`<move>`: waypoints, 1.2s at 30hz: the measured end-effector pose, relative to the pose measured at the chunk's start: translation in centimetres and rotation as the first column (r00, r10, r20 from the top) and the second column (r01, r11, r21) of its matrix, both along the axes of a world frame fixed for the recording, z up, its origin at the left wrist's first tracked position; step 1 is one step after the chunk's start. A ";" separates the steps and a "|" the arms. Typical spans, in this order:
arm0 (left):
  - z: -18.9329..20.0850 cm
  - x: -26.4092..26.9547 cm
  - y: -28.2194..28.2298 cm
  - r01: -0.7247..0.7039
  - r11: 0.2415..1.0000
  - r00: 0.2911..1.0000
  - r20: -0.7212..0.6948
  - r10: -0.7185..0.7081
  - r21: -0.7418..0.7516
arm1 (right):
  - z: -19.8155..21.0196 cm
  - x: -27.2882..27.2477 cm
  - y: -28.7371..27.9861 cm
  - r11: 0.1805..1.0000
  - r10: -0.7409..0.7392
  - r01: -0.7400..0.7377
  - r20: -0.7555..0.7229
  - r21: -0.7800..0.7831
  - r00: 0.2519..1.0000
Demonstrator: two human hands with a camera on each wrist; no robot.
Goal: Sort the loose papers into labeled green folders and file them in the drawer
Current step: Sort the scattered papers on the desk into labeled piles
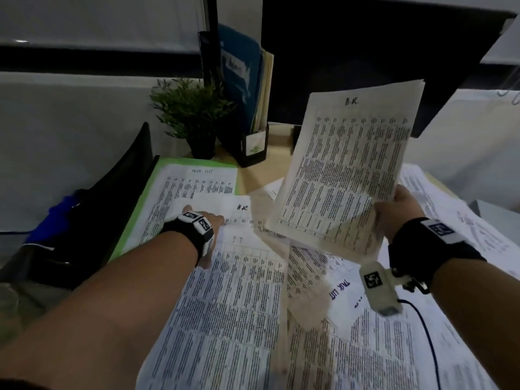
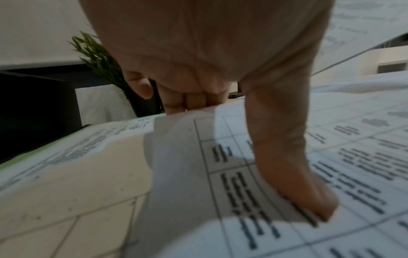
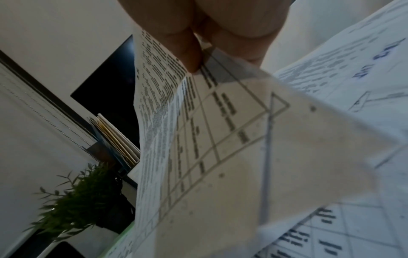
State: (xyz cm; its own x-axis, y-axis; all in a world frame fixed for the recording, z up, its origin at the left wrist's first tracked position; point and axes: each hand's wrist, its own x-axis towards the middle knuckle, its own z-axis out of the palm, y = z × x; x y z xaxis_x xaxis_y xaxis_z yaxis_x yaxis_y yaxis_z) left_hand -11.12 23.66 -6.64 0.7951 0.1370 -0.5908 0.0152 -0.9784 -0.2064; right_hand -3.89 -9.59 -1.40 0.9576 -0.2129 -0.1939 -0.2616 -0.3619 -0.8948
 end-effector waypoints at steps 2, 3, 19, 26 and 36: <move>0.0 -0.1 0.0 -0.006 1.000 1.000 -0.024 0.006 -0.011 | -0.1 0.3 0.8 1.000 -0.009 0.009 -0.017 -0.004 1.000; 0.0 -0.2 0.0 0.005 1.000 1.000 -0.030 -0.006 -0.024 | -0.1 0.4 1.1 1.000 -0.014 0.014 -0.019 -0.008 1.000; 4.6 -4.5 0.3 -0.056 0.910 0.950 0.257 0.175 -0.411 | -4.2 -2.8 6.2 0.989 0.127 -0.136 -0.134 -0.058 0.983; 6.1 -5.7 1.2 -0.065 0.902 0.953 0.240 0.183 -0.427 | -7.7 -9.2 8.7 0.921 0.345 -0.385 -0.333 -0.063 0.878; 9.1 -5.0 1.6 -0.062 0.869 0.939 0.266 0.218 -0.491 | -8.7 -10.5 7.8 0.821 0.409 -0.534 -0.445 -0.201 0.797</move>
State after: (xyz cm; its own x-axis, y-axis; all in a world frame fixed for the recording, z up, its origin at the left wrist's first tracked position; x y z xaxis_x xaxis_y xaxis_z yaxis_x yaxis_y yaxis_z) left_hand -16.08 25.22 2.47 0.9380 0.0298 -0.3453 0.1453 -0.9383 0.3137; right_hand -14.36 -1.78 -10.09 0.8214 0.1394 -0.5531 -0.2693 -0.7600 -0.5915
